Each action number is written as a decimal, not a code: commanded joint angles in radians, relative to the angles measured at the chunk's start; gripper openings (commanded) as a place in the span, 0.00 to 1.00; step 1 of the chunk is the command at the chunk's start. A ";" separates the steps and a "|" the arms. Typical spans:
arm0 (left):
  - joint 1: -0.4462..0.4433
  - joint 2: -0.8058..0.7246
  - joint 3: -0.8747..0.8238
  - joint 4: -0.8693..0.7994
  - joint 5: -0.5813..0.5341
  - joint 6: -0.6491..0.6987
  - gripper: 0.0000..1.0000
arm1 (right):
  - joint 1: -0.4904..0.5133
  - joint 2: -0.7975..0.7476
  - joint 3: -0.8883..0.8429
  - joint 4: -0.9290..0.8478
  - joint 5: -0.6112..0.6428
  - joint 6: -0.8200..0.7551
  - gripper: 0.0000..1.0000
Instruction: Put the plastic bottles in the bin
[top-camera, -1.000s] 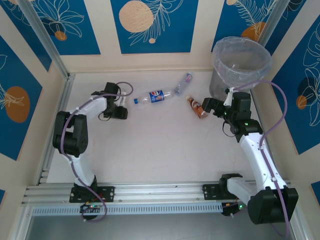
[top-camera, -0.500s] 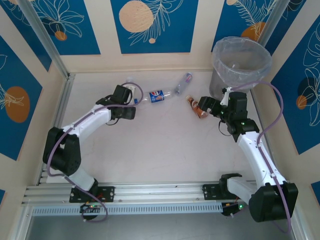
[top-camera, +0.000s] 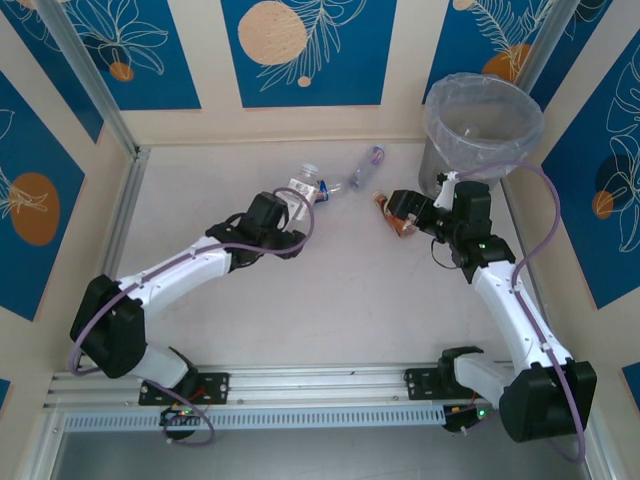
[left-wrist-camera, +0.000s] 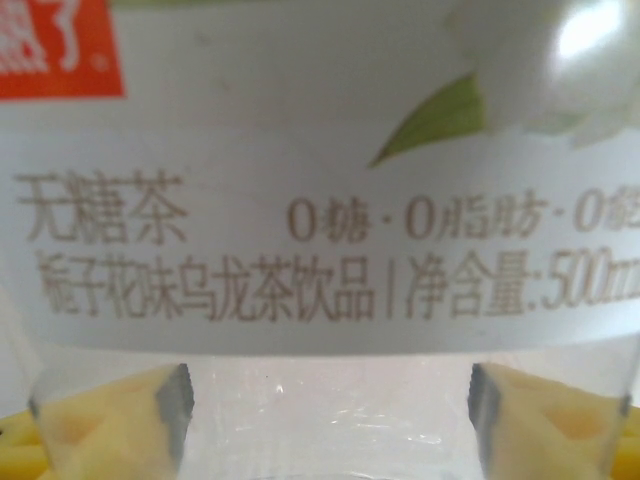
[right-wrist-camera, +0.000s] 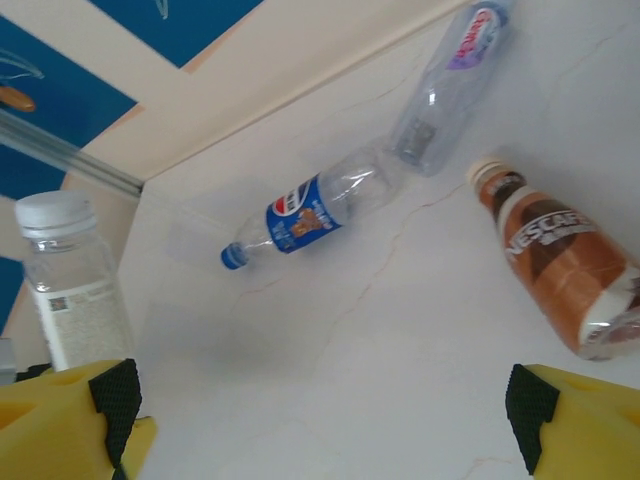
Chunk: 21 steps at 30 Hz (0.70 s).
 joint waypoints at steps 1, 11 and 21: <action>-0.048 -0.009 -0.006 0.060 0.026 0.077 0.47 | 0.016 0.014 0.028 0.043 -0.129 0.024 0.96; -0.156 0.038 0.001 0.086 -0.018 0.186 0.47 | 0.099 0.111 0.153 0.045 -0.365 0.049 0.91; -0.208 0.043 0.001 0.121 -0.024 0.251 0.48 | 0.172 0.176 0.233 -0.059 -0.100 0.066 0.73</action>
